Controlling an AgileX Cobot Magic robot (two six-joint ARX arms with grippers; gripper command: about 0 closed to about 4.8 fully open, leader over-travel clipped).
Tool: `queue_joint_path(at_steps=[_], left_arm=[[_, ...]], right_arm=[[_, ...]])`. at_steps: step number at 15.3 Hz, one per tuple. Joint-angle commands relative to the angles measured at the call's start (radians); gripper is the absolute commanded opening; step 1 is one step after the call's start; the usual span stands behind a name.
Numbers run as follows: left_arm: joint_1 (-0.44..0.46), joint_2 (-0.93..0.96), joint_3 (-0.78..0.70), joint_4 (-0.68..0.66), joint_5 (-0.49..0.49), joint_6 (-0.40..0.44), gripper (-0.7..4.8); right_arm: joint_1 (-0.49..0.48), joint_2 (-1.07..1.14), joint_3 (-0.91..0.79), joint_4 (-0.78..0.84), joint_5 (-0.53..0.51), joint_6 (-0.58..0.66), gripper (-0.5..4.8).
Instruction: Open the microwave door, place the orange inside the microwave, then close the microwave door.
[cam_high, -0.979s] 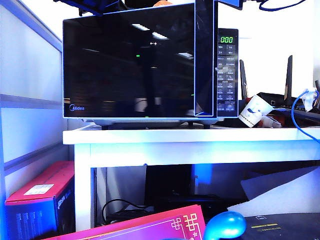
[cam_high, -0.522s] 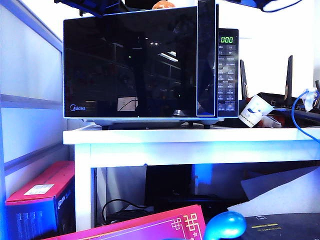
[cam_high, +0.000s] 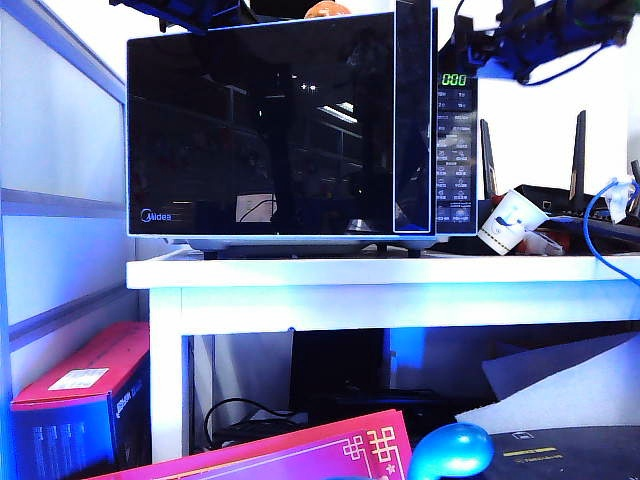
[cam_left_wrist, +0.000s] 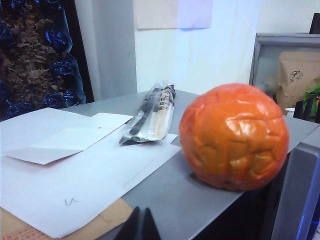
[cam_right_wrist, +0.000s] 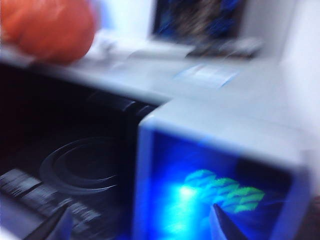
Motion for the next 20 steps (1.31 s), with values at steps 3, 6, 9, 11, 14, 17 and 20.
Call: queue_joint_path(at_steps=[3, 6, 9, 11, 14, 17, 20], left_arm=[[-0.002, 0.003, -0.002, -0.035, 0.004, -0.015, -0.05], [-0.002, -0.029, -0.001, -0.037, 0.004, -0.026, -0.05], [-0.002, -0.056, -0.001, -0.04, 0.004, -0.027, -0.05], [-0.002, -0.069, -0.001, -0.042, 0.004, -0.027, -0.05], [-0.002, -0.077, -0.001, -0.047, 0.005, -0.027, -0.05], [-0.002, -0.077, -0.001, -0.052, 0.005, -0.027, -0.05], [-0.002, -0.077, -0.001, -0.051, 0.004, -0.027, -0.05]], right_arm=[[0.003, -0.005, 0.004, 0.014, -0.228, -0.002, 3.54], [0.003, -0.006, 0.004, 0.018, -0.406, -0.001, 3.23], [0.016, -0.006, 0.005, 0.018, -0.502, 0.01, 3.23], [0.037, -0.006, 0.005, 0.021, -0.517, 0.025, 3.24], [0.081, -0.006, 0.005, 0.02, -0.537, 0.025, 3.24], [0.117, -0.006, 0.006, 0.02, -0.552, 0.026, 3.24], [0.157, -0.006, 0.006, 0.013, -0.565, 0.034, 3.24]])
